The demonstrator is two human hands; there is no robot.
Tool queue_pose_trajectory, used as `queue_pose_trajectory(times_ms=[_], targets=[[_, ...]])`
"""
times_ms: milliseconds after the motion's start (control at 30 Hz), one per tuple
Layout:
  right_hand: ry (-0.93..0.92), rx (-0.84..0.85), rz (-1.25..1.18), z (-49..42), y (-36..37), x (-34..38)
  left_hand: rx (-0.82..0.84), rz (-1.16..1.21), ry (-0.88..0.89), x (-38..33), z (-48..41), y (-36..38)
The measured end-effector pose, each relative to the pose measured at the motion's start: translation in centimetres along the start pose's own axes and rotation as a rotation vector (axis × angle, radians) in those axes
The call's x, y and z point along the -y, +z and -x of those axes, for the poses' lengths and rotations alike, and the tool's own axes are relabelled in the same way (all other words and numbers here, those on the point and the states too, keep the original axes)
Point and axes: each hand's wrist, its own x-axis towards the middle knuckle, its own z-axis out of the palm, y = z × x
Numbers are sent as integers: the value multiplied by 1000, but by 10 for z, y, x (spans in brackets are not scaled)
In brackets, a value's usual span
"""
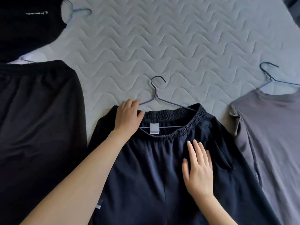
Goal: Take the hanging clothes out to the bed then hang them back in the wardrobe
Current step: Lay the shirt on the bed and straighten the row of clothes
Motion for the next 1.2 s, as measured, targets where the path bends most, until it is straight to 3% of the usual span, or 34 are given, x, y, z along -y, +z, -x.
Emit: queue_pose_trajectory(times_ms=[67,233,333,433,567,700,900,1033,1200], targets=[[-2,0,-8,-1,2,-1,47,-16,11,-2,-14,4],[15,85,-7,-3,-4,-1,325,254,-79,-15,-31,-20],[57,203,-45,-9,-23,2,343,405,-123,-33,-17,-57],[153,307,-283,-16,-71,12,367,476,-115,-57,11,-107],[317,283,-601,-10,-176,32,396,564,-134,-99,71,-196],[439,286,-901,15,-288,54,346,640,-152,-139,147,-295],[393,266,-1146,77,-410,98,70,693,-141,-170,265,-446],[315,297,-1184,115,-442,116,-153,760,-199,-177,353,-512],[275,519,-1116,144,-423,140,-331,949,-420,-159,462,-516]])
